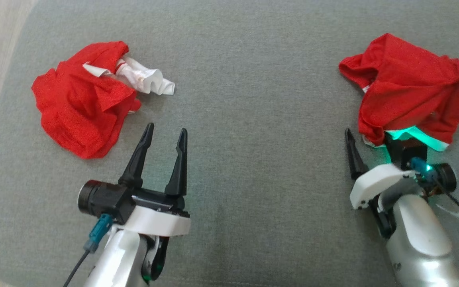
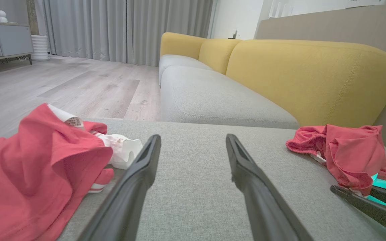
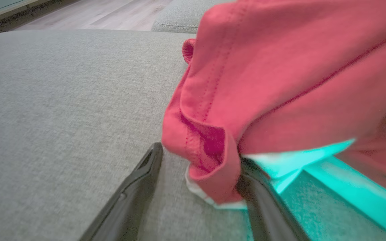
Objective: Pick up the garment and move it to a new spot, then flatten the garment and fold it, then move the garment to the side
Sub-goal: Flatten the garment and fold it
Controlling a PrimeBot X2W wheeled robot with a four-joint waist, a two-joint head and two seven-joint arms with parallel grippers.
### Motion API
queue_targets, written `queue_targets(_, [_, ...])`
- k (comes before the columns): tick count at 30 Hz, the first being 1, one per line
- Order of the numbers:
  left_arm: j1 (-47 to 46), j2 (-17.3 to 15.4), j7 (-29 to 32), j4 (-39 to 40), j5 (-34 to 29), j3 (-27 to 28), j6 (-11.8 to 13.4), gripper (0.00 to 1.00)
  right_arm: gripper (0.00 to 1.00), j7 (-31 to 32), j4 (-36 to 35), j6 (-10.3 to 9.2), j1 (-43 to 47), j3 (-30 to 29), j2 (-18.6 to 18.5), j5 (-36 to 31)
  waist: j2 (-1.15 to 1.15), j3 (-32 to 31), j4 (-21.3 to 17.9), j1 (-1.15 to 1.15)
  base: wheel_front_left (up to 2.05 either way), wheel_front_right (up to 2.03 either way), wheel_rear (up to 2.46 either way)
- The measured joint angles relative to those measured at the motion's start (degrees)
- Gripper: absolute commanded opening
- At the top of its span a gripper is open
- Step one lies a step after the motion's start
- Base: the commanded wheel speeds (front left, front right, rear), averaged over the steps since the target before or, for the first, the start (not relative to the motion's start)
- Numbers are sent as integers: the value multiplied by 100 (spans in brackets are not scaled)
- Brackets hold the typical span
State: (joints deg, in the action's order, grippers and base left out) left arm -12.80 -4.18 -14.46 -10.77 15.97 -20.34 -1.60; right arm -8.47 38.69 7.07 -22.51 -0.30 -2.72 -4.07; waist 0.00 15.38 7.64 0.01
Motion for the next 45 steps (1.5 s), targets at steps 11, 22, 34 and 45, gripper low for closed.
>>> queue_targets(11, [-20,104,0,-115,-92,113,-96,100,0,-330,487,0,-371,314,-8,213,0,-150,10,0,0,0,0])
queue_targets(22, [211,121,1,-164,-56,176,-138,100,0,-516,-223,0,-992,1435,-22,877,0,-778,-49,-2,0,0,0])
queue_targets(34, [684,121,1,-151,-31,315,-90,100,0,-577,-985,0,-2562,1011,-51,1959,0,-1325,-55,-2,0,0,0])
queue_targets(45, [714,120,0,-7,-43,368,-94,100,0,461,-1653,0,942,-187,-36,2602,0,-1101,-551,-1,0,0,0])
